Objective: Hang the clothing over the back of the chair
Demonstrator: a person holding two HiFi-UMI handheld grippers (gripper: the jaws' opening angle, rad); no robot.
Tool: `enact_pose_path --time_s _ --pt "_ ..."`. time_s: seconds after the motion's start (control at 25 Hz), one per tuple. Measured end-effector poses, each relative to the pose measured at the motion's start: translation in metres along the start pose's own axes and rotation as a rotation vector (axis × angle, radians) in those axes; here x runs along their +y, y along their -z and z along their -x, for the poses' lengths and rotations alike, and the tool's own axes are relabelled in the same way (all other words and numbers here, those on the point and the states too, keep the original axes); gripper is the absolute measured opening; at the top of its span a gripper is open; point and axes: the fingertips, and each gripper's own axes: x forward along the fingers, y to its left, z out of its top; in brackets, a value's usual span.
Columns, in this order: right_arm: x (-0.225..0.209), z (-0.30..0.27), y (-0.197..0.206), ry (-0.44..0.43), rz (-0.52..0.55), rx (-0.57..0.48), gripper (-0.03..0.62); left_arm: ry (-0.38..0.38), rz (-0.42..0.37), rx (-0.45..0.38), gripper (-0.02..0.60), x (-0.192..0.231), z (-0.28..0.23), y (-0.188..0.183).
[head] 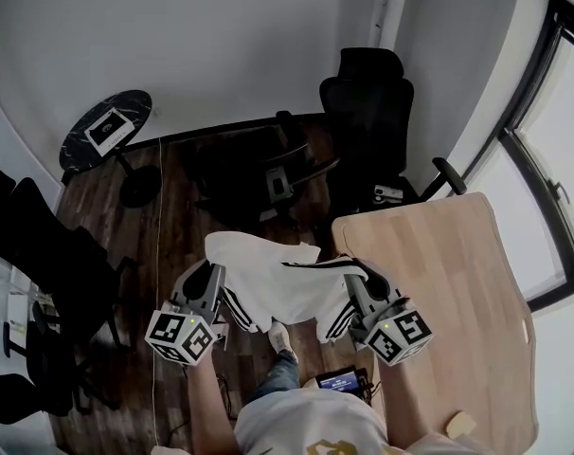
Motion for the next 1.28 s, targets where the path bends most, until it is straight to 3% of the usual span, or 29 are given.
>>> enact_pose_path --time_s 0.24,0.4,0.56,0.68,0.92,1.16,1.28 --pt "-0.049 -0.077 0.014 0.059 -0.015 0.054 0.023 0.03 0.0 -0.004 0.048 0.05 -0.069 -0.006" --pt "-0.072 -0.129 0.009 0.091 -0.018 0.045 0.023 0.062 -0.006 0.001 0.048 0.086 -0.114 -0.014" --pt "-0.087 -0.17 0.007 0.132 -0.01 0.031 0.023 0.099 -0.063 0.025 0.047 0.116 -0.147 -0.02" --pt "-0.093 -0.194 0.004 0.153 -0.01 0.017 0.023 0.118 -0.053 0.015 0.048 0.137 -0.165 -0.027" --pt "-0.103 -0.216 -0.014 0.182 0.013 -0.004 0.025 0.14 -0.033 0.013 0.048 0.152 -0.195 -0.037" --pt "-0.124 -0.228 -0.023 0.234 0.013 -0.012 0.023 0.177 -0.068 0.021 0.048 0.151 -0.213 -0.04" --pt "-0.13 -0.238 -0.023 0.244 0.007 -0.021 0.025 0.194 -0.037 0.013 0.048 0.158 -0.226 -0.04"
